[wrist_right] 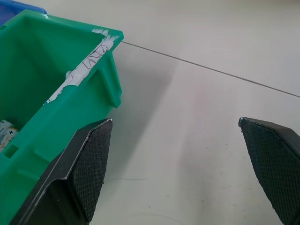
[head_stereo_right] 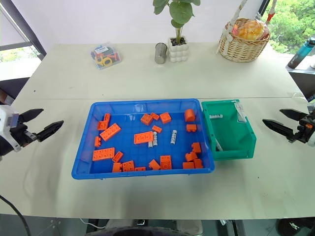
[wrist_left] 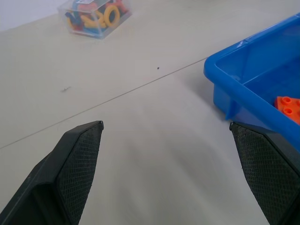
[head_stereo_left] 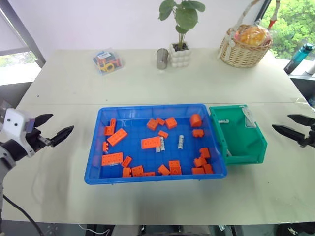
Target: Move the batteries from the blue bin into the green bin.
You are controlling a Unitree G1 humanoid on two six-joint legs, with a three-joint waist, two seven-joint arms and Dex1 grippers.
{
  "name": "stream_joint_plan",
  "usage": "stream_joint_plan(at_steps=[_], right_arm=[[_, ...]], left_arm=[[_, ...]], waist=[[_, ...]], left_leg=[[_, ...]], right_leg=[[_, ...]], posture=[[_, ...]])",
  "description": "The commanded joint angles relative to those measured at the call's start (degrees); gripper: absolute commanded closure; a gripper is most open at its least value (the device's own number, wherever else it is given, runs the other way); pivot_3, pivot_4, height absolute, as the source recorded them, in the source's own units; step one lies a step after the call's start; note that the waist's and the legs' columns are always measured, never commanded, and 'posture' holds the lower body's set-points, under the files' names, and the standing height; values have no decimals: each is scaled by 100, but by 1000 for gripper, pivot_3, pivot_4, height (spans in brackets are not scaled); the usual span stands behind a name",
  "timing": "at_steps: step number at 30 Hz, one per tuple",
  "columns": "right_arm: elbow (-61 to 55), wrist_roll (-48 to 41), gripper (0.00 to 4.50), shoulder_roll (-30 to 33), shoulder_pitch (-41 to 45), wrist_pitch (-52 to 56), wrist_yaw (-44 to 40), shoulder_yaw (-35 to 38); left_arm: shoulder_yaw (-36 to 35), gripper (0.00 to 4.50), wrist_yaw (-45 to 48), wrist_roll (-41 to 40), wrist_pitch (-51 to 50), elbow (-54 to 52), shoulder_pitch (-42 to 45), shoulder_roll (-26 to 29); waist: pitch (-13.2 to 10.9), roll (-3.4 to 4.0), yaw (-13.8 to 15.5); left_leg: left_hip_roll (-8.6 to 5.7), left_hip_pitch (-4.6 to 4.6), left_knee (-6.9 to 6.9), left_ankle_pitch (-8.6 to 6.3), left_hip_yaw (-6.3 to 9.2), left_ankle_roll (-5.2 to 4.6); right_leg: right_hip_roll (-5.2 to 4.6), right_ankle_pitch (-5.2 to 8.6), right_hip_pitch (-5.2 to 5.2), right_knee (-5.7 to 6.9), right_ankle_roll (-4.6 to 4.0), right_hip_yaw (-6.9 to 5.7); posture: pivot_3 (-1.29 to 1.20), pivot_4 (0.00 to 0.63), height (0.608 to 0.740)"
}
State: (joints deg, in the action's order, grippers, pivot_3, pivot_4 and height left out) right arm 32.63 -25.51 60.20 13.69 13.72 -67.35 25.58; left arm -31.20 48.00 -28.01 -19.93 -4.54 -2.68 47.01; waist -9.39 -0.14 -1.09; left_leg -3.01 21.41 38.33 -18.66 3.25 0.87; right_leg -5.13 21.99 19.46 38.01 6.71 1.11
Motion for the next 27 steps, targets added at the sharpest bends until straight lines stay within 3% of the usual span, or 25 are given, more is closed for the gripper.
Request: stream_joint_plan(at_steps=[1, 11, 17, 27], right_arm=[[-226, -48, 67, 43, 70, -33, 12, 127], [-58, 82, 67, 99, 673, -58, -32, -134], [-839, -10, 67, -12, 1453, 305, -363, -750], [-2680, 384, 67, -1387, 2747, 1155, -708, -3102]], left_arm=[[-191, 0, -23, -34, -8, -117, -31, 78], [-113, 0, -10, -203, -121, -474, 41, 80], [114, 0, 230, -658, -626, -1131, 368, 278], [1169, 0, 1391, -967, -901, -1431, 1245, 950]], waist=[[0, 0, -2], [0, 0, -14], [0, 1, -8], [-1, 0, -98]], left_leg=[[0, 0, 0, 0, 0, 0], [0, -1, 1, 0, 0, 0], [0, 1, 4, 0, 1, 0], [-1, 15, 2, 2, 15, 3]], right_leg=[[0, 0, 0, 0, 0, 0], [0, 0, 0, 1, 0, 0], [0, 0, 1, 2, 0, -1], [2, 0, 14, 6, -1, -12]], posture=[[0, 150, 737], [0, 150, 737], [0, 150, 737], [0, 150, 737]])
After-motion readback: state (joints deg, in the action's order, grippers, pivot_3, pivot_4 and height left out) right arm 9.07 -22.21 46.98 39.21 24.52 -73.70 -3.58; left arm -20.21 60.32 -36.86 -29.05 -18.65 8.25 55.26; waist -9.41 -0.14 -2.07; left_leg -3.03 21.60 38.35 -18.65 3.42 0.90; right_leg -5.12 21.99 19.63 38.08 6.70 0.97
